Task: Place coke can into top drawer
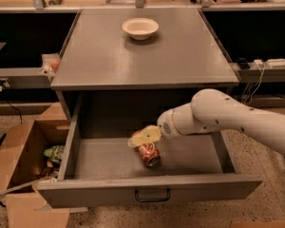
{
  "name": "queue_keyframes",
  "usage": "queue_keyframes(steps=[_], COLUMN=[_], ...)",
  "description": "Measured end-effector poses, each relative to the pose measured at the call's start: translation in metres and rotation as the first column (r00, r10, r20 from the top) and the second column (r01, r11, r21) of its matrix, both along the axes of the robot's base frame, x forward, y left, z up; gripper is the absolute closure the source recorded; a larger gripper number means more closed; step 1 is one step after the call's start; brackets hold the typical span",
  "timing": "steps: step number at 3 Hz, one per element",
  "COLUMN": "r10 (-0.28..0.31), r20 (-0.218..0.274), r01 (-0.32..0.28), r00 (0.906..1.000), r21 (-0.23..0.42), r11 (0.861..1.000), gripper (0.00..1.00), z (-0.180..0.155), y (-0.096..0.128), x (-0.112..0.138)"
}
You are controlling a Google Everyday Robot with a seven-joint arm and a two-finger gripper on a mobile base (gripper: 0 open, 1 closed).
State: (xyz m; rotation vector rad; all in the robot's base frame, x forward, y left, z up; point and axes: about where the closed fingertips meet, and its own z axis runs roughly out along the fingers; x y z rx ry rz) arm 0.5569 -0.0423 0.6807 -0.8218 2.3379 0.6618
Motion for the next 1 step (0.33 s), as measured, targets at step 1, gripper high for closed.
queue_keyframes(steps=[1], r10=[-0.002], r20=[0.041], r01=[0.001], r00=[0.9991], r21=[0.017], r11=[1.0], gripper=[0.0], z=[0.0209], y=[-0.0022], x=[-0.0013])
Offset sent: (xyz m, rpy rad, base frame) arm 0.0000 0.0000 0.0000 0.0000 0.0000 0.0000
